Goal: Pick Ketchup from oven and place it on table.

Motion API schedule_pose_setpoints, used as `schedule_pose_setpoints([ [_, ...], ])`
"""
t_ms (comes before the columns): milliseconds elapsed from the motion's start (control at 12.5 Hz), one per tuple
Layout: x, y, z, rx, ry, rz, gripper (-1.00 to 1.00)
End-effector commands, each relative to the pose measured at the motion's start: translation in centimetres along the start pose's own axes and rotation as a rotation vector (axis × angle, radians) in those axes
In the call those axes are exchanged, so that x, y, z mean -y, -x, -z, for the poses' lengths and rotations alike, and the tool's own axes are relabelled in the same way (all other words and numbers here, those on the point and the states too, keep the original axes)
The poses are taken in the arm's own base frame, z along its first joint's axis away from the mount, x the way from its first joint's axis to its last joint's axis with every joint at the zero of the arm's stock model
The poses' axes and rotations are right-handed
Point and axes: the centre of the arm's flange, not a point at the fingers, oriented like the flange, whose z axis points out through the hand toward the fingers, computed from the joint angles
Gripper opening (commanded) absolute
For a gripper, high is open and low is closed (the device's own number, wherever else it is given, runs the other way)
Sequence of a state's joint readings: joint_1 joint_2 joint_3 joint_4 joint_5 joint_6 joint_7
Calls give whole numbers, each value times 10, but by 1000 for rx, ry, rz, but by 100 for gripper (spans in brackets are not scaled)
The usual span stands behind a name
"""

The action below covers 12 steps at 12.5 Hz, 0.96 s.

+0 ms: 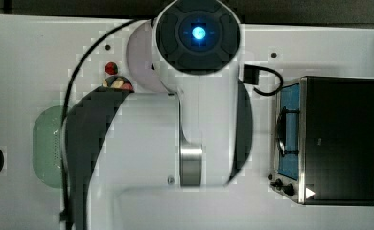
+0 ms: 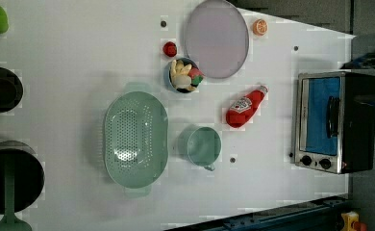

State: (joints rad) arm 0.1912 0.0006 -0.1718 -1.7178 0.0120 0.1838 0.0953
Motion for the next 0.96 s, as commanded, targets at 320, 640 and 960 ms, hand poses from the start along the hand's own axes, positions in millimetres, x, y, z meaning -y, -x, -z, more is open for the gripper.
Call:
schedule_pose_setpoints([
  [320,-22,-17,22,48,69,-75,100],
  [640,-20,-17,15,56,80,-75,100],
  [960,-21,-17,13,58,83,-75,100],
])
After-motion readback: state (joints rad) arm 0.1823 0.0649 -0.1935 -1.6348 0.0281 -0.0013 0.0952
